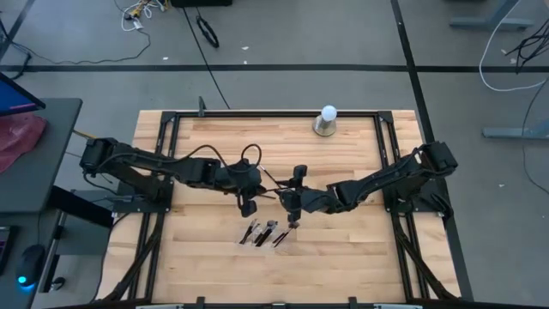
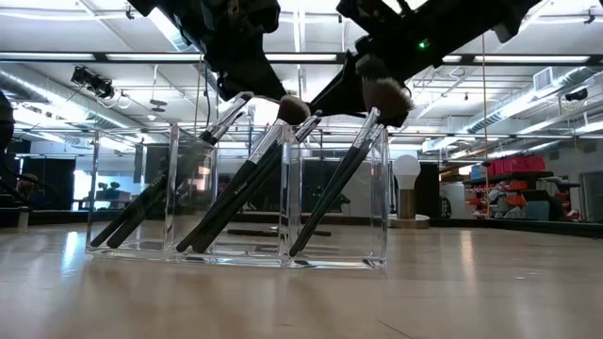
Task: Put items in baskets/containers
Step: Put the black eyeshadow brush into the transparent organizer
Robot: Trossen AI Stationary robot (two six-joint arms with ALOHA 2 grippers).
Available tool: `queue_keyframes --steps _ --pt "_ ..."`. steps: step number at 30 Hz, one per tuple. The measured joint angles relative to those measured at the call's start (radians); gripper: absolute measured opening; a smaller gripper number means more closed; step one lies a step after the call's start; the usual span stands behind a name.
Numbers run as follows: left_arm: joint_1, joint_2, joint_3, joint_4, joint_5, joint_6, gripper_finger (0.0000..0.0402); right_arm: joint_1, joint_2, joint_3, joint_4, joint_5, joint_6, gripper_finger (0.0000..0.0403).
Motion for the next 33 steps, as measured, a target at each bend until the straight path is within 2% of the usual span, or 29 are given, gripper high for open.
queue_keyframes --steps 8,14,18,21,24,29,33 --pt "0.0 0.0 0.0 0.005 0.0 0.0 0.0018 -0.026 0.0 0.0 -0.022 -0.102 0.027 0.0076" --pt "0.0 0.0 0.0 0.01 -0.005 0.012 0.0019 -0.028 0.0 0.0 -0.038 -0.121 0.046 0.0018" --pt "0.0 0.0 0.0 0.029 -0.011 0.09 0.003 -0.027 0.0 -0.006 -0.039 -0.12 0.107 0.0013" --pt "0.001 -0.013 0.005 0.064 -0.015 0.154 0.0067 -0.031 0.0 -0.053 0.017 -0.115 0.145 0.0011" --pt "0.001 -0.038 0.057 0.005 -0.015 0.194 0.012 -0.039 -0.009 -0.141 0.148 -0.107 0.183 0.001" --pt "0.0 -0.092 0.169 -0.189 -0.042 0.202 0.0197 -0.041 -0.096 -0.354 0.519 -0.019 0.213 0.001" --pt "-0.021 -0.124 0.122 -0.136 -0.136 0.285 0.0224 -0.038 -0.195 -0.516 0.856 -0.014 0.208 0.001"
